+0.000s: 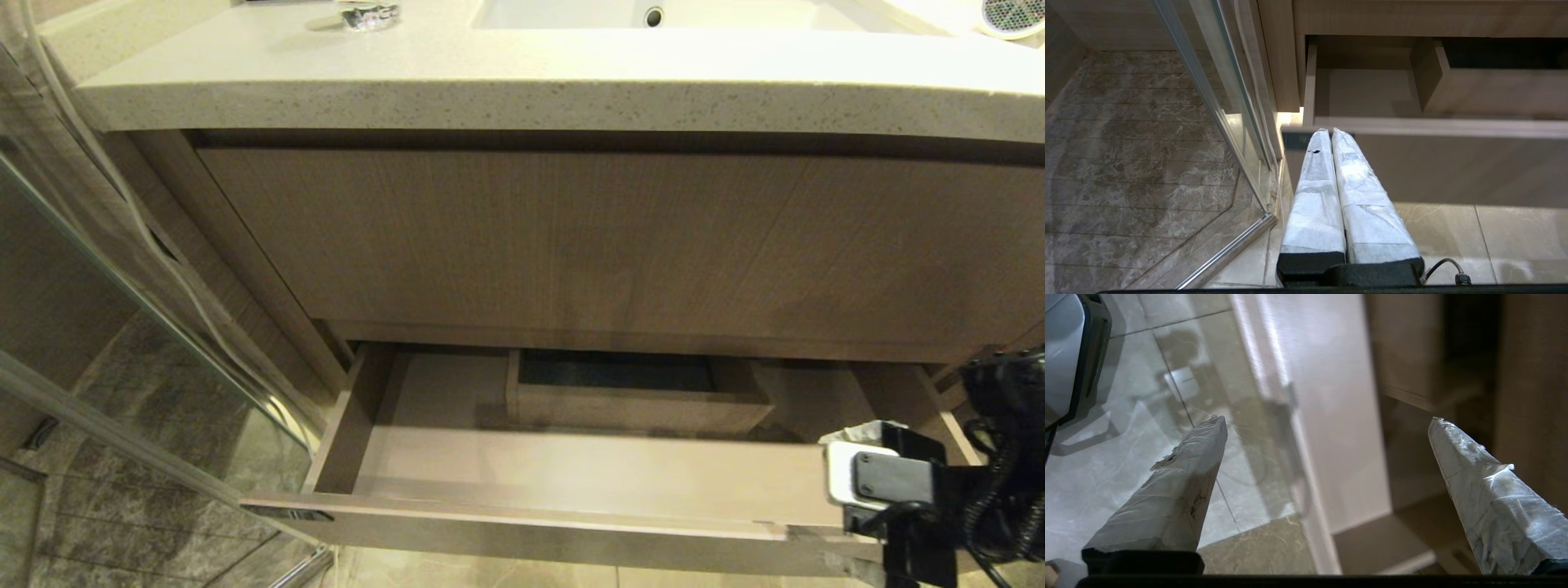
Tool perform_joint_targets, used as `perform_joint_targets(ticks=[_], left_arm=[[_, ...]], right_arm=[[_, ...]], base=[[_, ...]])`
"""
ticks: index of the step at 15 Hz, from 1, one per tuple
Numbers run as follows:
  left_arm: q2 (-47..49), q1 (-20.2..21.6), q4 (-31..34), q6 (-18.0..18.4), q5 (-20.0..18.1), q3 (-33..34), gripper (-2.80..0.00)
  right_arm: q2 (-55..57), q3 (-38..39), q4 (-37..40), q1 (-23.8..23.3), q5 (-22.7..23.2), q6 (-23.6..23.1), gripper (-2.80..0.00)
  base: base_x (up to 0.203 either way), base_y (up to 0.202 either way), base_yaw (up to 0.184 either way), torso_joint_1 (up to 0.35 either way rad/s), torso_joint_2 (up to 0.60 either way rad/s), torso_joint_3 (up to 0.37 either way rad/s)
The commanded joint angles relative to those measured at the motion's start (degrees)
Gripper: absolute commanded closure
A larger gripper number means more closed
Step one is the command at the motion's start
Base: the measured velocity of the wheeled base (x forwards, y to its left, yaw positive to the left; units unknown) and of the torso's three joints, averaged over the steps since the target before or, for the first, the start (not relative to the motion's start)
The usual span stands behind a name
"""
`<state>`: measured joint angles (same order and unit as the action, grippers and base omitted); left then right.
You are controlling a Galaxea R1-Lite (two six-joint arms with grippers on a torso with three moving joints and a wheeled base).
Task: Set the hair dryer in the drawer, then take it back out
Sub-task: Pull open the drawer, then pick up the hairdryer
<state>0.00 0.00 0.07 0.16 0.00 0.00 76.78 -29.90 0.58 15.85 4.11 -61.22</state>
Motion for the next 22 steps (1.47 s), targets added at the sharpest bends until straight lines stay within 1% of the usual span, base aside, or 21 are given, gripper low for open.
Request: perform_joint_targets(ticks=[1, 2, 4, 7, 8, 9, 10, 12, 14, 16, 18, 20, 22], left_arm=[[0.0, 0.0, 0.0, 0.0, 0.0, 0.0, 0.0], [0.0, 0.0, 0.0, 0.0, 0.0, 0.0, 0.0], [0.0, 0.0, 0.0, 0.0, 0.0, 0.0, 0.0], [0.0, 0.0, 0.0, 0.0, 0.0, 0.0, 0.0], [0.0, 0.0, 0.0, 0.0, 0.0, 0.0, 0.0], [0.0, 0.0, 0.0, 0.0, 0.0, 0.0, 0.0], [0.0, 0.0, 0.0, 0.0, 0.0, 0.0, 0.0], [0.0, 0.0, 0.0, 0.0, 0.0, 0.0, 0.0], [0.0, 0.0, 0.0, 0.0, 0.0, 0.0, 0.0], [0.0, 0.0, 0.0, 0.0, 0.0, 0.0, 0.0], [0.0, 0.0, 0.0, 0.0, 0.0, 0.0, 0.0], [0.0, 0.0, 0.0, 0.0, 0.0, 0.0, 0.0], [0.0, 0.0, 0.0, 0.0, 0.0, 0.0, 0.0]], right_arm=[[-17.2, 0.3, 6.8, -0.1, -0.1, -0.3, -2.8], [-20.7, 0.4, 9.0, -0.6, -0.1, -0.3, -2.8], [-24.6, 0.1, 10.4, -3.7, -0.2, -0.5, -2.8], [-29.2, -0.1, 11.5, -4.4, -0.2, -0.6, -2.8], [-30.5, -0.5, 11.9, -4.7, -0.4, -0.7, 0.0], [-32.1, -2.0, 13.5, -5.0, -0.6, -1.4, 0.0], [-33.5, -2.8, 17.3, -5.2, -0.6, -1.5, 0.0], [-34.6, -5.4, 18.4, -6.7, -0.6, -1.4, 0.0], [-36.3, -9.9, 19.7, -9.7, -0.4, -1.4, 0.0], [-37.6, -15.6, 22.8, -12.7, -0.2, -1.6, 0.0], [-37.3, -22.2, 24.3, -16.0, 0.1, -1.5, 0.0], [-35.3, -29.7, 24.5, -20.0, 0.5, -0.5, 0.0], [-30.8, -36.1, 22.8, -24.7, 1.0, 1.0, 0.0]], base=[[0.0, 0.0, 0.0, 0.0, 0.0, 0.0], [0.0, 0.0, 0.0, 0.0, 0.0, 0.0], [0.0, 0.0, 0.0, 0.0, 0.0, 0.0], [0.0, 0.0, 0.0, 0.0, 0.0, 0.0], [0.0, 0.0, 0.0, 0.0, 0.0, 0.0], [0.0, 0.0, 0.0, 0.0, 0.0, 0.0], [0.0, 0.0, 0.0, 0.0, 0.0, 0.0], [0.0, 0.0, 0.0, 0.0, 0.0, 0.0], [0.0, 0.0, 0.0, 0.0, 0.0, 0.0], [0.0, 0.0, 0.0, 0.0, 0.0, 0.0], [0.0, 0.0, 0.0, 0.0, 0.0, 0.0], [0.0, 0.0, 0.0, 0.0, 0.0, 0.0], [0.0, 0.0, 0.0, 0.0, 0.0, 0.0]])
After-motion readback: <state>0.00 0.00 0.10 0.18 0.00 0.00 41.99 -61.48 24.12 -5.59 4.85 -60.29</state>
